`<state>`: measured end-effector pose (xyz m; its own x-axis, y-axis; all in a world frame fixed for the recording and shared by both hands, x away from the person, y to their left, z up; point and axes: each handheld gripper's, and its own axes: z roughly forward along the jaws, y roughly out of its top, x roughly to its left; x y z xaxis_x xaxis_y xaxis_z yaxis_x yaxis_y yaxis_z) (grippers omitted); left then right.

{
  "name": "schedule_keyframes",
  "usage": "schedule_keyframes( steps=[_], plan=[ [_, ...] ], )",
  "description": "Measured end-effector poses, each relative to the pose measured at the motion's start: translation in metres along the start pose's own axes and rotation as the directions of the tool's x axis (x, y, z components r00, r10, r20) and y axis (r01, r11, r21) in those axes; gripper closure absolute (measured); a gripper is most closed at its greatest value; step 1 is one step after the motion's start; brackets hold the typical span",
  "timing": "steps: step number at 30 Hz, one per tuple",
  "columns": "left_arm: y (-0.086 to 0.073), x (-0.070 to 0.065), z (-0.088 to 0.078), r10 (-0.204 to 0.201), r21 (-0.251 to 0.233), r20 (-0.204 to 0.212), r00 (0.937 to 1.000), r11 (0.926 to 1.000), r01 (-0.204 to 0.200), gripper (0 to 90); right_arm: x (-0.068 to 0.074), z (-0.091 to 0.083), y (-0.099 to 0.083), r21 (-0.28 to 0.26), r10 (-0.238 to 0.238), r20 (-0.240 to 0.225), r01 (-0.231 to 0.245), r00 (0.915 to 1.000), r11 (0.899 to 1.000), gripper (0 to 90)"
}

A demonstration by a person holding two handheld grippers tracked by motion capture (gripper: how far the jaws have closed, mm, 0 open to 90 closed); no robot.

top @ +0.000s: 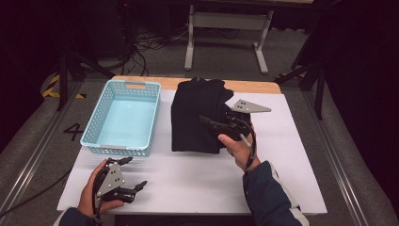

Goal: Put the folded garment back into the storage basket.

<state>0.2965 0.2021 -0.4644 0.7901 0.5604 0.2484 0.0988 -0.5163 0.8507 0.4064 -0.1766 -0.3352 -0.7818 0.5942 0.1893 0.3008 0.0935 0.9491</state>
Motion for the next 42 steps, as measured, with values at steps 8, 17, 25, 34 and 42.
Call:
schedule_keyframes(
  steps=[8,17,25,34,42],
  plan=[
    [-0.001,0.000,-0.001,0.002,0.002,0.011,0.9999,1.0000,-0.002,10.9,0.006,0.029,0.012,-0.009,-0.003,0.005,0.003,1.0000,1.000,60.9],
    [-0.001,0.000,-0.002,-0.015,-0.013,0.011,0.9998,0.9998,0.015,11.2,0.004,0.055,0.016,0.015,0.006,0.032,-0.007,0.9995,1.000,60.9],
    [-0.001,0.000,-0.004,-0.009,-0.015,0.018,0.9998,0.9998,0.009,11.2,0.014,0.084,0.023,0.034,0.014,0.021,-0.014,0.9997,0.999,60.8],
    [-0.001,-0.001,-0.004,-0.011,-0.024,0.024,0.9996,0.9996,0.012,11.3,0.033,0.117,0.032,0.036,0.006,-0.011,-0.006,0.9999,0.999,60.7],
    [-0.001,-0.003,-0.005,0.004,-0.022,0.033,0.9994,0.9997,-0.003,11.3,0.044,0.145,0.033,0.049,0.017,-0.035,-0.015,0.9992,0.999,60.5]
  ],
)
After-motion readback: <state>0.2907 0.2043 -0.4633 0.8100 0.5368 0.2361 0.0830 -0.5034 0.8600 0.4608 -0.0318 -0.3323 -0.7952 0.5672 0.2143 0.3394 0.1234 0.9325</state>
